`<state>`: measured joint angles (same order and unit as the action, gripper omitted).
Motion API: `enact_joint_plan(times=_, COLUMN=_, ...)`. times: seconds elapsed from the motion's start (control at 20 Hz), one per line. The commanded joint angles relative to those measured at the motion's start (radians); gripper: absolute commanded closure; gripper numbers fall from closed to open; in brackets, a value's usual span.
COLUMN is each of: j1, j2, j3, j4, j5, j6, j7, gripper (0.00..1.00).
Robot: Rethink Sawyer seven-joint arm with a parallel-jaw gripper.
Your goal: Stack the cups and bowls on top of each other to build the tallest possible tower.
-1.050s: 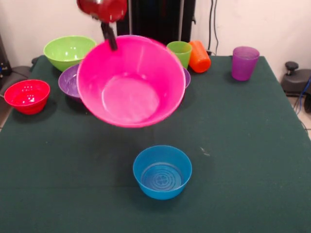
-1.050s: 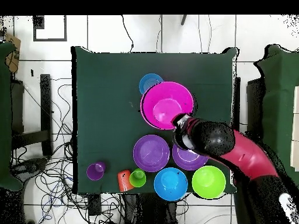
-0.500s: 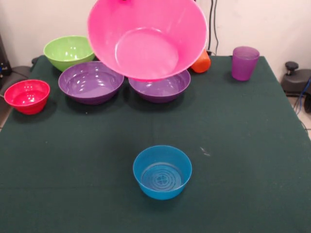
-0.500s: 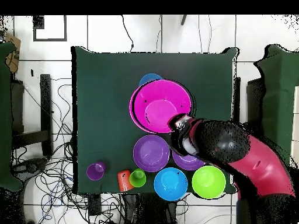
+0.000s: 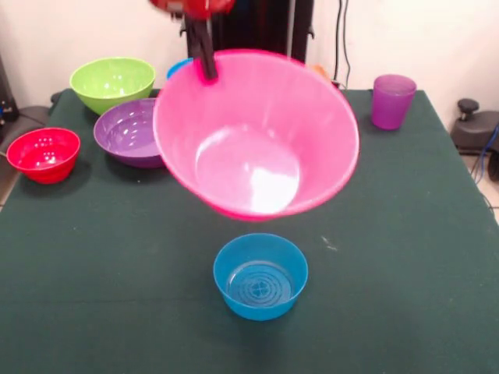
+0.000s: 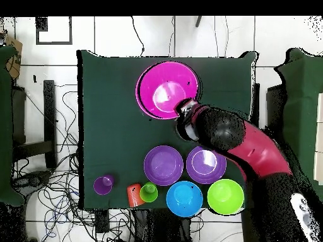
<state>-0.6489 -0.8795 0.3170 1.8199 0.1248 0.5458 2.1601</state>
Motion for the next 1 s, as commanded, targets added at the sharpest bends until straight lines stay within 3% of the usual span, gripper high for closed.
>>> enact_joint_plan(times=0.05, j1=0.036, j2=0.212, j3=0.008, j4=-0.099, j5=-0.083, j6=-0.159, j7=0.012, gripper=1.00)
enact_joint_plan(times=0.35, j1=0.056, j2=0.283, j3=-0.008, j4=-0.119, j5=-0.092, j6=-0.253, j7=0.015, gripper=1.00)
enact_joint_plan(times=0.6, j1=0.025, j2=0.326, j3=0.013, j4=-0.124, j5=-0.116, j6=-0.266, j7=-0.022, gripper=1.00)
enact_joint_plan(times=1.0, j1=0.068, j2=0.251, j3=0.010, j4=-0.038, j5=-0.090, j6=-0.213, j7=0.051, gripper=1.00)
